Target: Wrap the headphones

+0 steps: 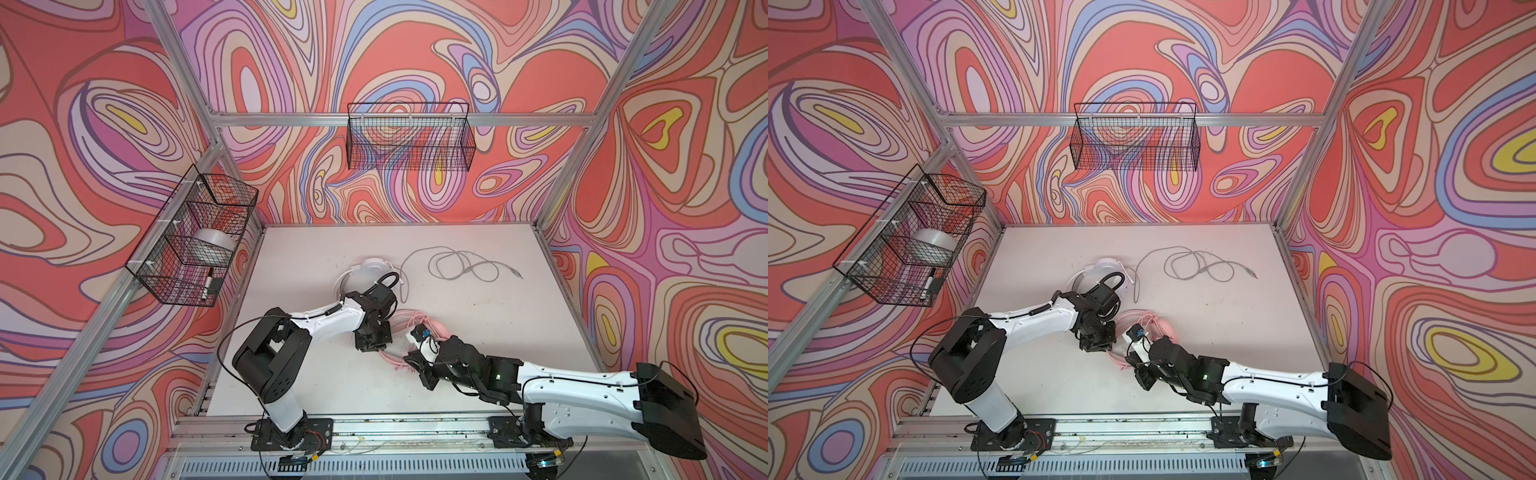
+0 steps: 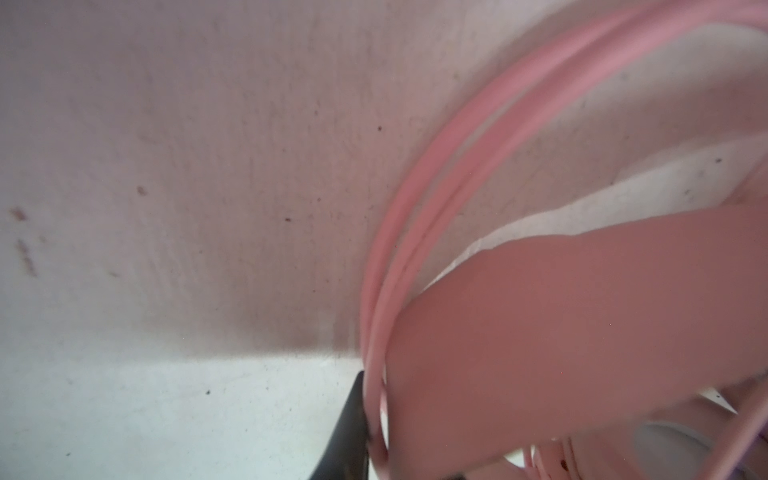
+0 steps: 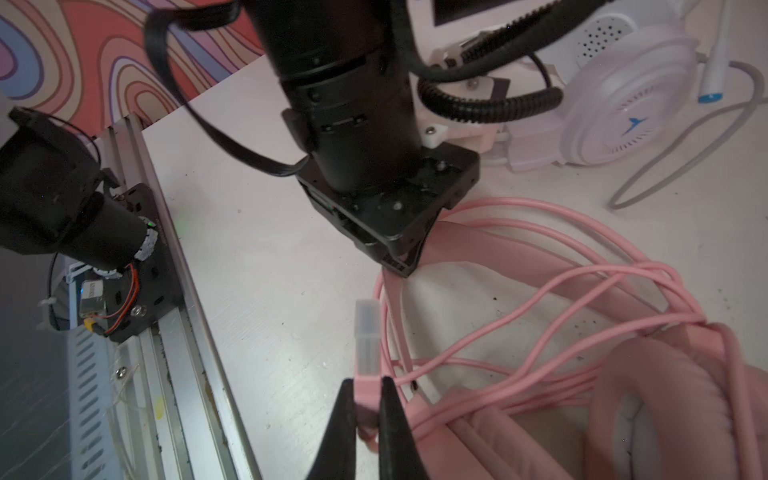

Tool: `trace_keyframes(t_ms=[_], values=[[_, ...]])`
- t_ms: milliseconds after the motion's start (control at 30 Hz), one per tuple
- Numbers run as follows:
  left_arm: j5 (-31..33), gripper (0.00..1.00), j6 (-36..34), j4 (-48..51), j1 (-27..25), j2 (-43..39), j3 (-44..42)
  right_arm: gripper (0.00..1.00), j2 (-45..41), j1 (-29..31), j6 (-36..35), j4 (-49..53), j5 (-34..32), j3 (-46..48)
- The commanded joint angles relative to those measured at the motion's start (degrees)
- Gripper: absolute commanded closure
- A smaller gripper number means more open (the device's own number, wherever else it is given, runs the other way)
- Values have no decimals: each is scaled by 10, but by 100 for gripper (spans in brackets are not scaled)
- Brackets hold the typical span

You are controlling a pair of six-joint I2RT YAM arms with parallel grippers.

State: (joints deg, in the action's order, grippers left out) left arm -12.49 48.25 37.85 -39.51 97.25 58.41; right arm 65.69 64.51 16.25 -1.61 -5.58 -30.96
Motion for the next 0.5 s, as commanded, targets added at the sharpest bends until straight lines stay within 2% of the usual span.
trace_keyframes(t_ms=[0, 300, 467], values=[[10, 83, 4, 28, -7, 2, 4, 100, 36, -20, 58, 51, -15, -44], [14, 82, 11, 35, -8, -11, 4, 100, 179, -49, 130, 165, 19, -175], [13, 82, 13, 38, -8, -15, 1, 100, 213, -54, 176, 197, 8, -202]])
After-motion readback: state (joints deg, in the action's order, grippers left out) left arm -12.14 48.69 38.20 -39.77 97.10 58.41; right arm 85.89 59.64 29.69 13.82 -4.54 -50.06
